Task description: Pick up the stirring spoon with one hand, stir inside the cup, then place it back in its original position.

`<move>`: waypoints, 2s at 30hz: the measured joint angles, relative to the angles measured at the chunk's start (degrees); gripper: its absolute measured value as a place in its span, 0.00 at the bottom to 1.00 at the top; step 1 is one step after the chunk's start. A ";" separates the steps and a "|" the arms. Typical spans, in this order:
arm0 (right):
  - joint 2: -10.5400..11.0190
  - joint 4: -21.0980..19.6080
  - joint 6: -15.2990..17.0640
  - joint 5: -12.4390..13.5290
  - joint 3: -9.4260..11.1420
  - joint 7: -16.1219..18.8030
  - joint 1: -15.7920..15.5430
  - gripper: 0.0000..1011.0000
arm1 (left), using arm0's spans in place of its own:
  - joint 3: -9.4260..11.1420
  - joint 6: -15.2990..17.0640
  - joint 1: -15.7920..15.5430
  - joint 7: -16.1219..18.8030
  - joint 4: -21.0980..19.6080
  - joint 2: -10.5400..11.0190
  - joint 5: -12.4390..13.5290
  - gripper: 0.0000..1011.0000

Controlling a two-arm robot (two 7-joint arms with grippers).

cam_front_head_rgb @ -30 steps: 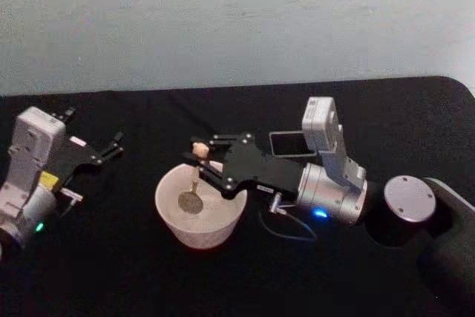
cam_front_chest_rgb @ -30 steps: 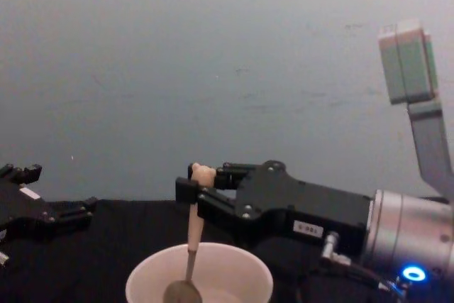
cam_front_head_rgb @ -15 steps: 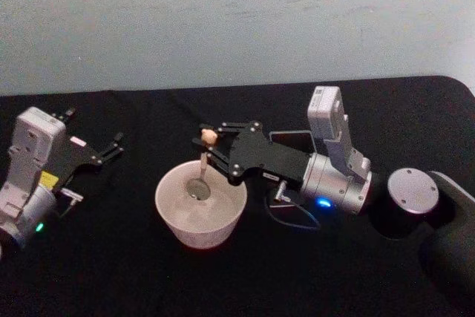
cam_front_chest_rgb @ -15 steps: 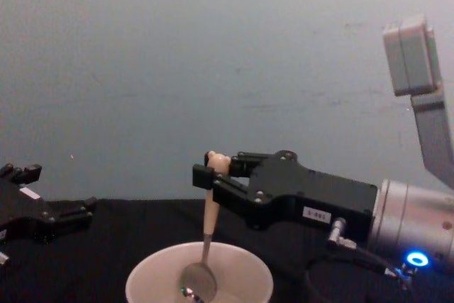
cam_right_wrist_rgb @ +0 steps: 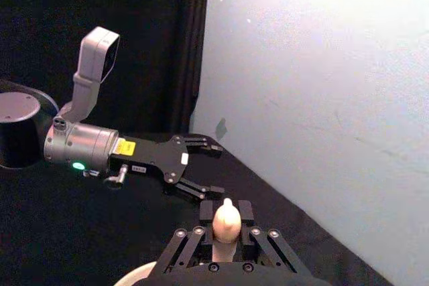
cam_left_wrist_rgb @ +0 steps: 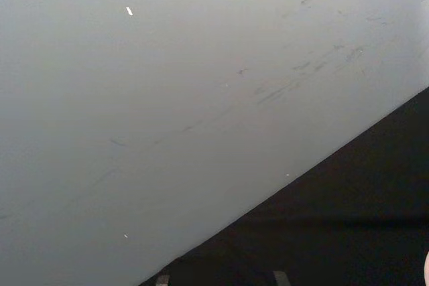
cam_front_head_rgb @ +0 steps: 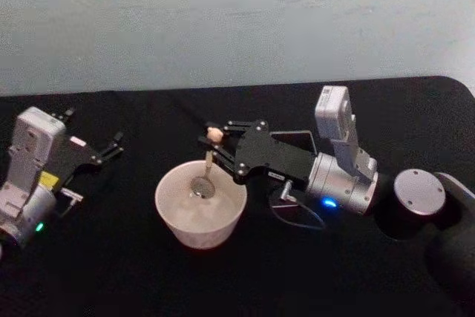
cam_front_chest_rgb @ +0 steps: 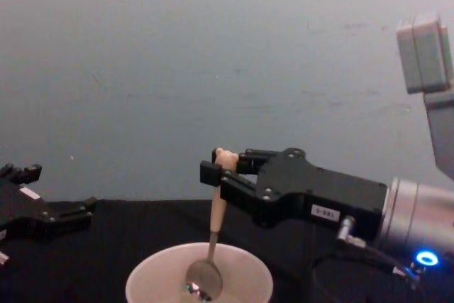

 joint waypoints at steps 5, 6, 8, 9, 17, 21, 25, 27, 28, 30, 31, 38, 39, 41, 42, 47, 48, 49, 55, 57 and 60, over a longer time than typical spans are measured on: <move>0.64 -1.97 0.16 0.58 0.63 -0.17 -0.67 0.21 | 0.00 0.00 0.00 0.00 0.00 0.00 0.00 0.99; 0.81 -2.41 0.21 0.69 0.77 -0.19 -0.80 0.21 | 0.00 0.00 0.00 0.00 0.00 0.00 0.00 0.99; 1.33 -3.90 0.33 1.14 1.24 -0.26 -1.17 0.21 | 0.00 0.00 0.00 0.00 0.00 0.00 0.00 0.99; 1.51 -4.36 0.37 1.32 1.40 -0.29 -1.28 0.21 | 0.00 0.00 0.00 0.00 0.00 0.00 0.00 0.99; 3.85 -10.23 0.95 2.92 3.28 -1.08 -2.43 0.21 | 0.00 0.00 0.00 0.00 0.00 0.00 0.00 0.99; 4.98 -12.46 1.36 3.51 4.13 -1.46 -2.88 0.21 | 0.00 0.00 0.00 0.00 0.00 0.00 0.00 0.99; 6.24 -14.31 1.41 4.00 5.04 -1.75 -3.37 0.21 | 0.00 0.00 0.00 0.00 0.00 0.00 0.00 0.99; 7.13 -15.42 1.46 4.54 5.81 -1.94 -3.82 0.21 | 0.00 0.00 0.00 0.00 0.00 0.00 0.00 0.99; 7.73 -16.18 1.54 4.97 6.37 -1.99 -4.15 0.21 | 0.00 0.00 0.00 0.00 0.00 0.00 0.00 0.99; 8.34 -16.89 1.62 5.47 6.91 -2.04 -4.52 0.21 | 0.00 0.00 0.00 0.00 0.00 0.00 0.00 0.99; 8.65 -17.25 1.66 5.74 7.21 -2.05 -4.73 0.21 | 0.00 0.00 0.00 0.00 0.00 0.00 0.00 0.99; 10.96 -19.76 1.72 7.66 9.65 -2.45 -6.62 0.21 | 0.00 0.00 0.00 0.00 0.00 0.00 0.00 0.99; 11.21 -19.94 1.71 7.80 9.93 -2.51 -6.84 0.21 | 0.00 0.00 0.00 0.00 0.00 0.00 0.00 0.99; 11.98 -20.40 1.72 8.20 10.74 -2.79 -7.54 0.21 | 0.00 0.00 0.00 0.00 0.00 0.00 0.00 0.99; 12.16 -20.50 1.73 8.29 10.92 -2.84 -7.72 0.21 | 0.00 0.00 0.00 0.00 0.00 0.00 0.00 0.99; 13.72 -21.33 1.72 8.84 12.58 -3.25 -9.43 0.21 | 0.00 0.00 0.00 0.00 0.00 0.00 0.00 0.99; 13.90 -21.37 1.72 8.87 12.73 -3.25 -9.61 0.21 | 0.00 0.00 0.00 0.00 0.00 0.00 0.00 0.99; 14.23 -21.39 1.71 8.89 13.02 -3.25 -9.97 0.21 | 0.00 0.00 0.00 0.00 0.00 0.00 0.00 0.99; 14.89 -20.67 1.73 8.61 13.36 -2.97 -10.54 0.21 | 0.00 0.00 0.00 0.00 0.00 0.00 0.00 0.99; 14.93 -20.34 1.75 8.48 13.37 -2.88 -10.54 0.21 | 0.00 0.00 0.00 0.00 0.00 0.00 0.00 0.99; 14.93 -19.62 1.80 8.21 13.34 -2.68 -10.49 0.21 | 0.00 0.00 0.00 0.00 0.00 0.00 0.00 0.99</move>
